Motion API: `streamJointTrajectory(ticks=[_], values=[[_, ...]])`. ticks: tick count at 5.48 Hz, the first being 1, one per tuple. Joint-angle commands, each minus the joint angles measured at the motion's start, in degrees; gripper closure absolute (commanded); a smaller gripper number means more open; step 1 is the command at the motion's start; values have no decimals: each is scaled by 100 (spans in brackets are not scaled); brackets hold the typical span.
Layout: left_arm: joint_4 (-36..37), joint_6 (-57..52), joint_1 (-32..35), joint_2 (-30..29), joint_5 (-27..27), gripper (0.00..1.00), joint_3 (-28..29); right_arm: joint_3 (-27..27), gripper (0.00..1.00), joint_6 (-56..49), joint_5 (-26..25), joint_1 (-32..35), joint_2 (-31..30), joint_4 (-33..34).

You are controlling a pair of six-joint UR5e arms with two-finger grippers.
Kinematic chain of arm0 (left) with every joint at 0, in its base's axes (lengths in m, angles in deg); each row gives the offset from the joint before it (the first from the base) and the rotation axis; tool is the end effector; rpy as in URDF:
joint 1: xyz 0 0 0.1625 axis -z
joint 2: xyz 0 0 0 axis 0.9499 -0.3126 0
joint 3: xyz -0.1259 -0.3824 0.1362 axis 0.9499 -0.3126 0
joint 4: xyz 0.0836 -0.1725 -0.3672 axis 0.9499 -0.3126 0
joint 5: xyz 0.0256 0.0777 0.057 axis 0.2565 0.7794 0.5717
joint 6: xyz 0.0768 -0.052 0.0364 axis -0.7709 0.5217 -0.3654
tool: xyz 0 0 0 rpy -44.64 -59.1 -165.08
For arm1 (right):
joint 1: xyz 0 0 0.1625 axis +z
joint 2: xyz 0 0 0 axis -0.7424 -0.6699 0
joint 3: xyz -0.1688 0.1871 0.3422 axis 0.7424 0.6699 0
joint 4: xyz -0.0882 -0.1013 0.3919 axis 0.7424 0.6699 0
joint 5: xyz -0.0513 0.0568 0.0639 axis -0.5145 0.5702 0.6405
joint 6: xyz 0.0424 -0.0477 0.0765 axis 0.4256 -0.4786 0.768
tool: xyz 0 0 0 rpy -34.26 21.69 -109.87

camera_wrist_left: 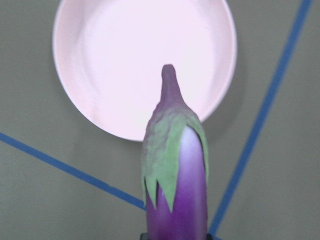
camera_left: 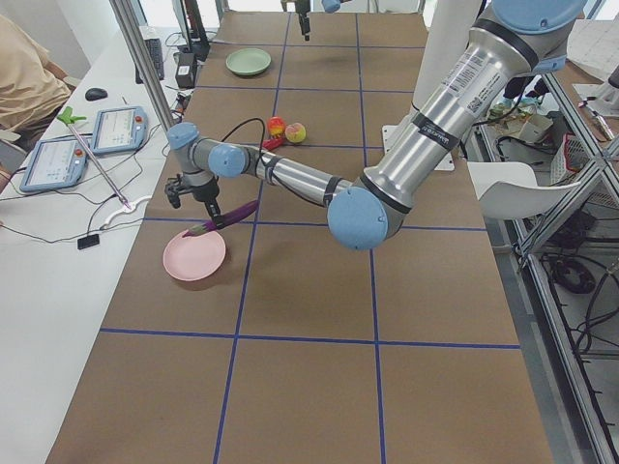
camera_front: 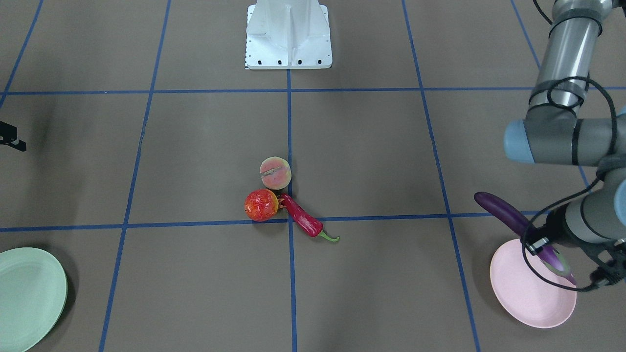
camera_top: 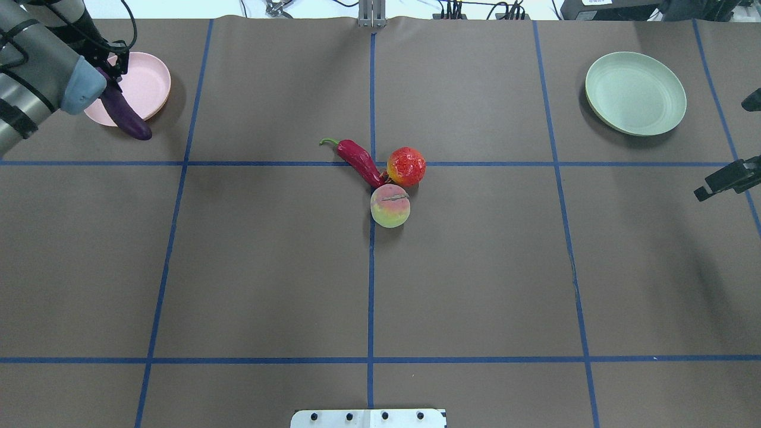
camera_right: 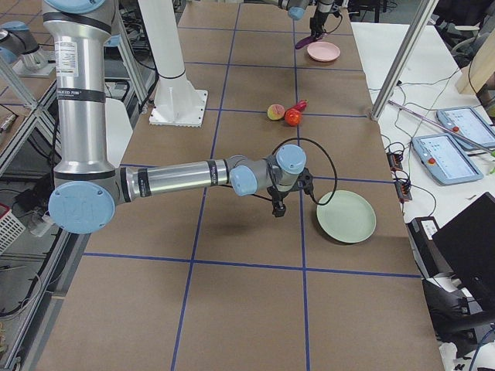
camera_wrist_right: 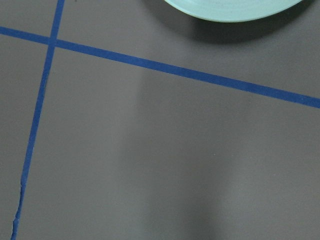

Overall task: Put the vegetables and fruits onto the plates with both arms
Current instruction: 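Lift the eggplant with the left gripper and carry it over the pink plate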

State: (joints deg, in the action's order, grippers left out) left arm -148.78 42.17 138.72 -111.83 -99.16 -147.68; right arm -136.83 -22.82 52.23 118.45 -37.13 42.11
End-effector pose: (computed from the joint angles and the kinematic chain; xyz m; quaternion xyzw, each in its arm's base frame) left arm 0.2355 -0.7454 0.4727 -0.1108 0.3039 -0.2438 0.9143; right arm -0.1141 -0.4869 0.5654 0.0157 -0.4543 -0.1247 0.8820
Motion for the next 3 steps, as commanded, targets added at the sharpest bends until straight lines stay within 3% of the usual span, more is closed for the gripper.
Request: streamJointTrajectory(ticks=[1, 2, 3], values=[[-1241, 593, 83, -752, 351, 100, 1720, -33, 0, 99, 6, -47, -3, -74], [-1829, 594, 83, -782, 544, 100, 2197, -16, 0, 221, -11, -90, 14, -187], [-1896, 533, 74, -782, 590, 1, 2210, -24, 0, 422, -29, -178, 163, -214]])
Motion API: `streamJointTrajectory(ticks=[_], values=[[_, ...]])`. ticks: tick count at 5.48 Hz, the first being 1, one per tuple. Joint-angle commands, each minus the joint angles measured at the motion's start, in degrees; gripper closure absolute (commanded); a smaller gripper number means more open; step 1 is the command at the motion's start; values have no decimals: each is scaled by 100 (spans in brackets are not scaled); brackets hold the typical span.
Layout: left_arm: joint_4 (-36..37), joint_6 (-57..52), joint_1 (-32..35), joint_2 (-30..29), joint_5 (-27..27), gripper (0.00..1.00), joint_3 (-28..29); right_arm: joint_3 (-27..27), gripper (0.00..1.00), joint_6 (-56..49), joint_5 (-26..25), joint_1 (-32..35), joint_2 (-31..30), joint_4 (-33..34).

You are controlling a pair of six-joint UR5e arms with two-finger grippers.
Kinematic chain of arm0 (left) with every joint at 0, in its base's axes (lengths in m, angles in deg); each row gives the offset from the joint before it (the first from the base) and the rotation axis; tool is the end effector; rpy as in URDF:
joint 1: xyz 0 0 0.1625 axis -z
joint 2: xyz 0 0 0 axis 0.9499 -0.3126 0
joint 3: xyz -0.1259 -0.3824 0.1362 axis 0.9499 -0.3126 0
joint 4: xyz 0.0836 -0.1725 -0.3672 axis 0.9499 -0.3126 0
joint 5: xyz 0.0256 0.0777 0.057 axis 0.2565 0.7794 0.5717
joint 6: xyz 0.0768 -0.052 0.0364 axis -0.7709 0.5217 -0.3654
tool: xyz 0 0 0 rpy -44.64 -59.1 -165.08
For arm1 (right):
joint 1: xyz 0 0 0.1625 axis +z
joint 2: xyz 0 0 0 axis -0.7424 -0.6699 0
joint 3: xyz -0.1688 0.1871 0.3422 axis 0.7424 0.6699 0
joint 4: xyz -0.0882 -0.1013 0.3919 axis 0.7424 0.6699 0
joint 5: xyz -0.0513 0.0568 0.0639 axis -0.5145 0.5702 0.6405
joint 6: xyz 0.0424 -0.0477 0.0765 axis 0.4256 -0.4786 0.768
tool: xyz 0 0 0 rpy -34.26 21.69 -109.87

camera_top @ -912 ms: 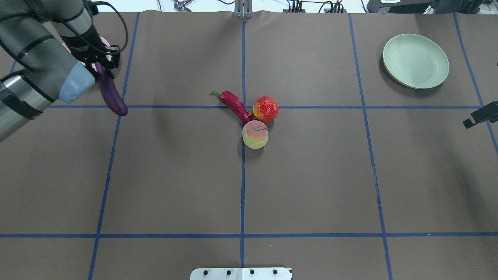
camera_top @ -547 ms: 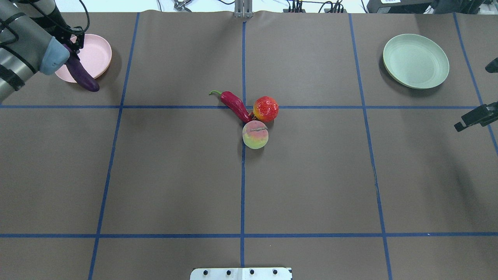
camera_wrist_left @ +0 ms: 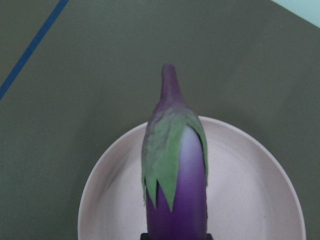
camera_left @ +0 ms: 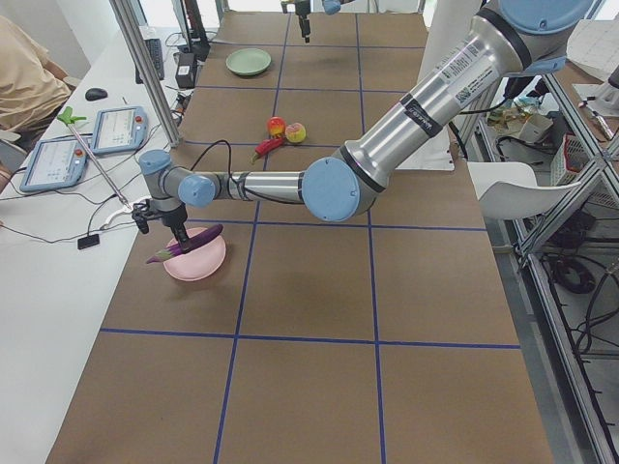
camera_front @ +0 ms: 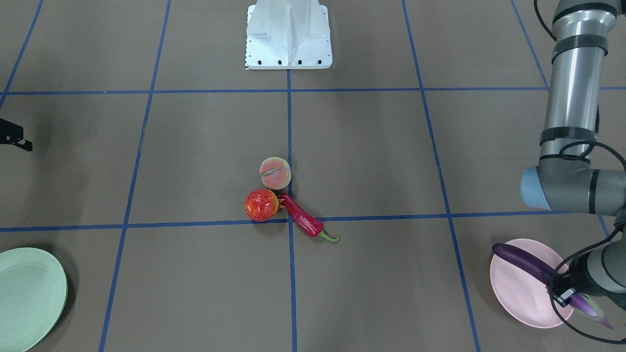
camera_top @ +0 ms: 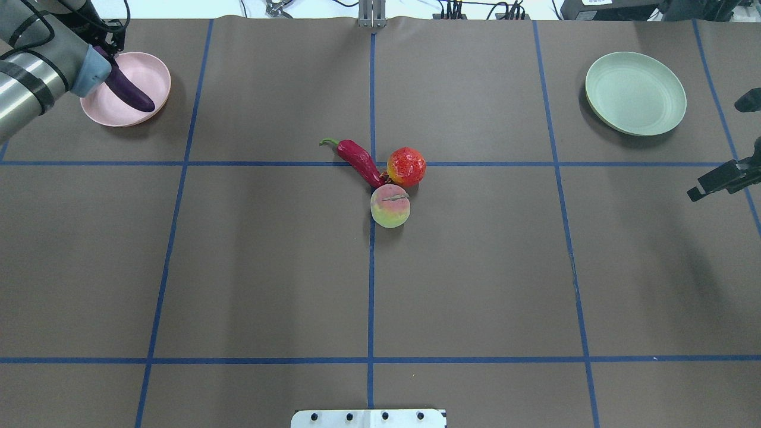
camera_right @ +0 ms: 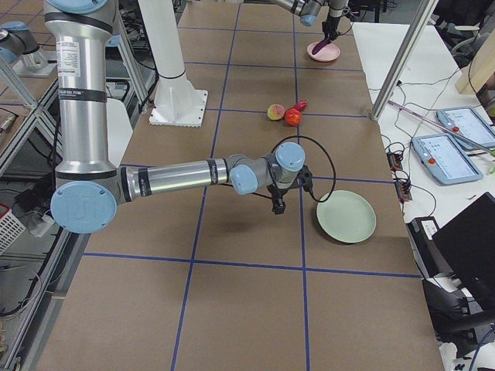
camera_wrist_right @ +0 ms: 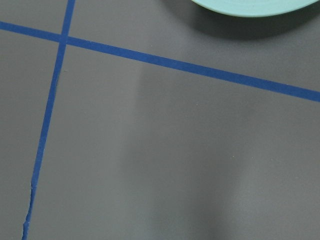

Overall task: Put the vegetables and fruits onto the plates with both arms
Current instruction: 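Release the eggplant onto the pink plate while the right gripper reaches toward the pomegranate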

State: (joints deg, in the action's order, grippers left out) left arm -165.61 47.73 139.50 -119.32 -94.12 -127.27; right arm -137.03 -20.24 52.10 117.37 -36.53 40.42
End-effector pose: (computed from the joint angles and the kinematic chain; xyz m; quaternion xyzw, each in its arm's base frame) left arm 0.2376 -0.7978 0.5185 -0.0691 0.2903 -0.2930 0.9083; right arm -0.1248 -0.4893 0.5552 0.0204 -0.4579 -0.1222 0.8803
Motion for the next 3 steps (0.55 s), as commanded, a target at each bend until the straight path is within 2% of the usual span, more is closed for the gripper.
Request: streamJointTrajectory(ticks=[1, 2, 3], values=[[-214, -285, 74, -33, 94, 0, 144, -21, 0, 881, -103, -383, 426, -55], [-205, -314, 92, -33, 85, 0, 108, -39, 0, 1932, -443, -856, 838, -63], [-170, -314, 136, 10, 24, 0, -388, -83, 0, 2873, -742, -1278, 1217, -63]])
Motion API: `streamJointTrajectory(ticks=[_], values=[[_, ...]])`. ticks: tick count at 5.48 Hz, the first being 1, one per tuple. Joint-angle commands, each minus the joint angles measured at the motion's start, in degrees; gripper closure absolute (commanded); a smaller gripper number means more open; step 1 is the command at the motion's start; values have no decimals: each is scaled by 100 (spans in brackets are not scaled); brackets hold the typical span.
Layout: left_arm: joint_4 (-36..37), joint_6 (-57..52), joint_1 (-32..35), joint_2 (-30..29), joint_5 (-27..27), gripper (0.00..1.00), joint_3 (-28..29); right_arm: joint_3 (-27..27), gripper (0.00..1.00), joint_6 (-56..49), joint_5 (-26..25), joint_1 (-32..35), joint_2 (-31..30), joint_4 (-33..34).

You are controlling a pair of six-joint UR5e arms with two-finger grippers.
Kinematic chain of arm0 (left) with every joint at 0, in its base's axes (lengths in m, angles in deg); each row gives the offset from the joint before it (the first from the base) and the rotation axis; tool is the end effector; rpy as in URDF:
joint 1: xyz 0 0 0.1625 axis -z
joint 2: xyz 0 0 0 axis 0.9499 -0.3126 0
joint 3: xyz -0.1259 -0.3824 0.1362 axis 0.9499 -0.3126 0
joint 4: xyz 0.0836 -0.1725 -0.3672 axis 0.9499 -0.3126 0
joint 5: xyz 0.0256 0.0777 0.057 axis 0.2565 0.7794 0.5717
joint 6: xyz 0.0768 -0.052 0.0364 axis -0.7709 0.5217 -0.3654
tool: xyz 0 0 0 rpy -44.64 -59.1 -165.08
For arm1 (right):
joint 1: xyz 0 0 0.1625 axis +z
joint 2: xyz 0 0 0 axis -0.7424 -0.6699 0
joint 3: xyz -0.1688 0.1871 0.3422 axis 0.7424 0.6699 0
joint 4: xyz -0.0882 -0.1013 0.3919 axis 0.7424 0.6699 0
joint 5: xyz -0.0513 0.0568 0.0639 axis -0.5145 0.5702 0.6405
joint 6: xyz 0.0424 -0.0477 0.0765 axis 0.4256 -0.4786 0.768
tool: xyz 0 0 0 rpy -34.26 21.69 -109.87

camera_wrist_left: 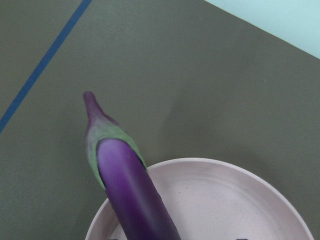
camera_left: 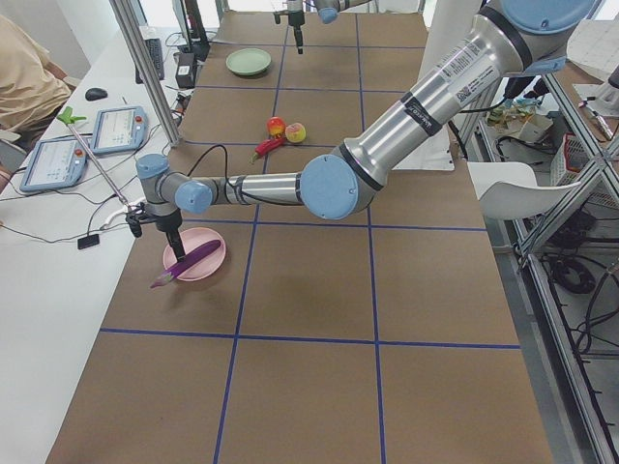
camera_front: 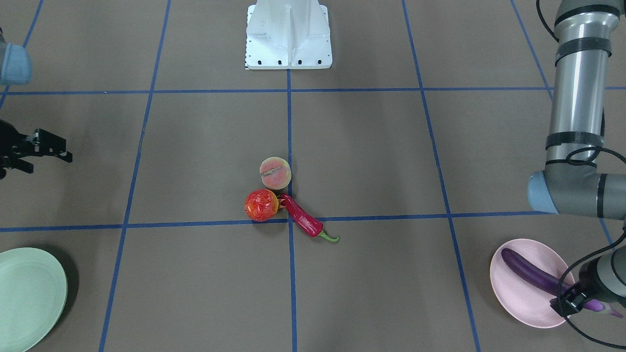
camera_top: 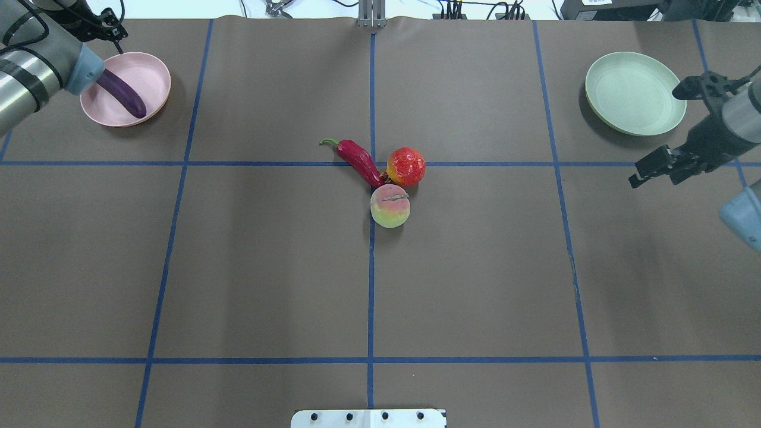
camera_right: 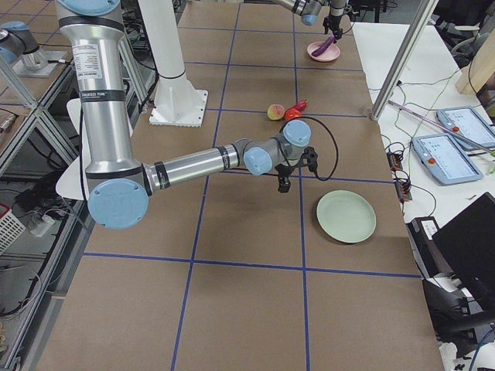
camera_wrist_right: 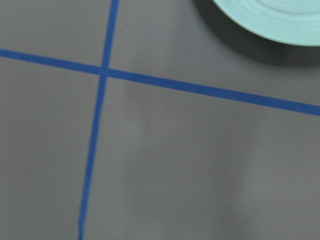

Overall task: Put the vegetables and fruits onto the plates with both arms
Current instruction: 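Release the eggplant onto the pink plate while the right gripper reaches toward the pomegranate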

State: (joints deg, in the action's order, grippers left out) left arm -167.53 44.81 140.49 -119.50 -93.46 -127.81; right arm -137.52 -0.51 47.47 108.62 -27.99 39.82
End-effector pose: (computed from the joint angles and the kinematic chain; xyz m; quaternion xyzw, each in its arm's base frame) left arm 0.2242 -0.8055 0.5075 -0.0381 0.3020 -0.2722 0.9128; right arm -0.2201 -0.5150 0.4762 -0.0036 -0.4533 -0.0638 0.8891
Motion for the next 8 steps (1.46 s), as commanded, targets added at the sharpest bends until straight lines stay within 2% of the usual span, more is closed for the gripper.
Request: streamJointTrajectory(ticks=[1, 3, 4, 5, 6, 7, 8], values=[[275, 161, -41, 116, -537, 0, -957, -165, 0, 2162, -682, -982, 888, -4], [295, 554, -452, 126, -858, 0, -1681, -27, 0, 4466, -2172, -2274, 1839, 5], [277, 1393, -794, 117, -850, 0, -1997, 279, 0, 5469, -2632, -2385, 2261, 5], [277, 1741, -1041, 82, -807, 0, -2105, 647, 0, 6097, -2672, -2386, 2595, -151], [286, 1927, -1053, 65, -806, 0, -2193, 1025, 0, 6887, -2985, -2473, 2616, -867], [286, 2051, -1070, 73, -789, 0, -2263, 1255, 0, 7330, -3180, -2526, 2686, -1109], [286, 2052, -1079, 82, -789, 0, -2264, 1258, 0, 7656, -3339, -2526, 2756, -1120]])
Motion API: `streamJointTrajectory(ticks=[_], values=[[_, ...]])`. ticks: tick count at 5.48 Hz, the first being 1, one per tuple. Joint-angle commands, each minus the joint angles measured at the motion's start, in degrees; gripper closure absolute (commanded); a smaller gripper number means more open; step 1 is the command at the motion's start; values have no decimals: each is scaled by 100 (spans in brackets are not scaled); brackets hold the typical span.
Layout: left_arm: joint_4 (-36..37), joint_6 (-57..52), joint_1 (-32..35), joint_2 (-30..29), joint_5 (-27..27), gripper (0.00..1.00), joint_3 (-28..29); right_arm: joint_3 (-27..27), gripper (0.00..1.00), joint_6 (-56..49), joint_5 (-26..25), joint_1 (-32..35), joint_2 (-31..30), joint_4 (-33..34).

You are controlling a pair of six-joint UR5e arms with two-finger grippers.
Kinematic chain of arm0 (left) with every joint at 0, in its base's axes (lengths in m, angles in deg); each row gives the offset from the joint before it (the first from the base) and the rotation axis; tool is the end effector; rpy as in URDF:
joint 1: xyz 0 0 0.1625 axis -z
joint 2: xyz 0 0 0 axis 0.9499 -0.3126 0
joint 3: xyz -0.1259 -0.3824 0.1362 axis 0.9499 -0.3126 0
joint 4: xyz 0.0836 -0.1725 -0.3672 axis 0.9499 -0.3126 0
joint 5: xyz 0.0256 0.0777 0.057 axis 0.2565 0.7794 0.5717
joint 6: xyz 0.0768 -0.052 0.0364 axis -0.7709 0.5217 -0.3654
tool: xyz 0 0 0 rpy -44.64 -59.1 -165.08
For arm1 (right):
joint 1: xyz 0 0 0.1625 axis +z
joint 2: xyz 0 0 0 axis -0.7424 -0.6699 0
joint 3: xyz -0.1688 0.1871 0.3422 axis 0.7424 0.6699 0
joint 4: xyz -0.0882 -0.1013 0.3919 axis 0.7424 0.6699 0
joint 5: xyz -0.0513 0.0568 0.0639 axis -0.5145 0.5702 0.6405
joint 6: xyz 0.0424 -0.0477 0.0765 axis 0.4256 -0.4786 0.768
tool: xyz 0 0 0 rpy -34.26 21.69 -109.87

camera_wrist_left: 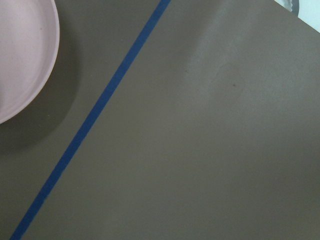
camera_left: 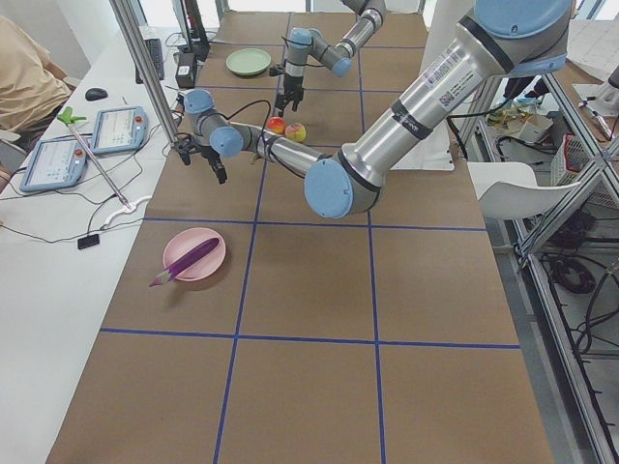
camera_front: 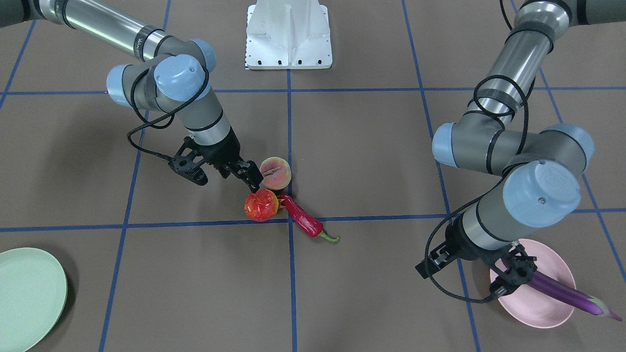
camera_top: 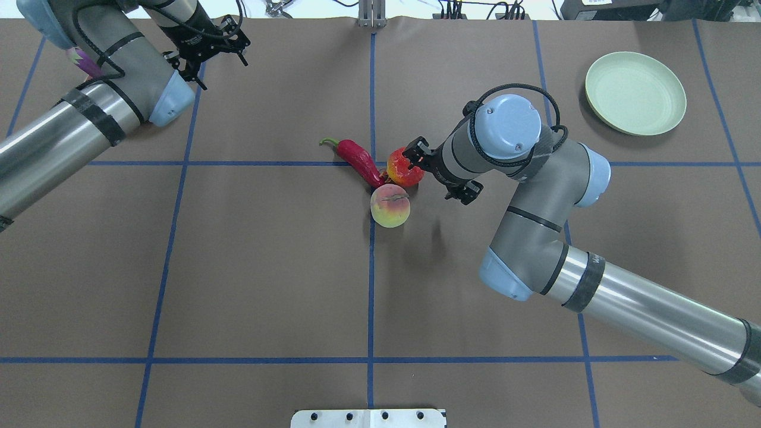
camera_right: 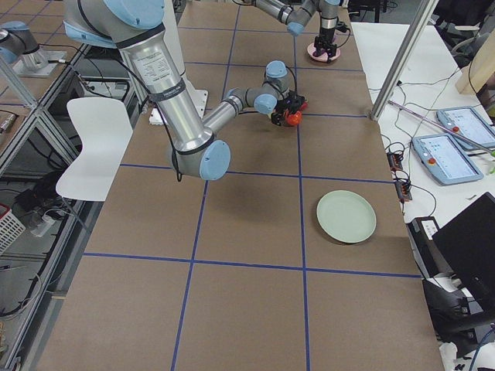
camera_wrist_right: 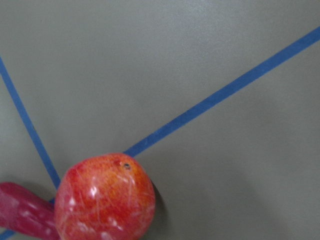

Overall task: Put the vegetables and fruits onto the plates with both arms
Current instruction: 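Grasp the red pomegranate with the right gripper while the left gripper reaches toward the chili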

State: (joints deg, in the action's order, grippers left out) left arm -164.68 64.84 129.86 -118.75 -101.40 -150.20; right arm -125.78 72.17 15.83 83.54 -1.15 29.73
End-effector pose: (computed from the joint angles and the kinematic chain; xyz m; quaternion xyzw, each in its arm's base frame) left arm 0.3669 -0.7254 0.3179 -0.0775 0.4315 -0.2646 0.8590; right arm -0.5173 -0.5015 0.2735 -0.0449 -0.4714 0.3338 0.8151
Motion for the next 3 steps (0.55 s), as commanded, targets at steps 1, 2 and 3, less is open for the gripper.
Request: streamJointTrajectory(ticks=[1, 2, 3], values=[[1, 171, -24, -11, 5, 0, -33, 101, 0, 800, -429, -45, 125, -111], [1, 250, -25, -11, 14, 0, -42, 145, 0, 996, -475, -62, 134, -206], [-8, 251, -33, -2, 14, 0, -42, 494, 0, 1337, -684, -141, 143, -677]])
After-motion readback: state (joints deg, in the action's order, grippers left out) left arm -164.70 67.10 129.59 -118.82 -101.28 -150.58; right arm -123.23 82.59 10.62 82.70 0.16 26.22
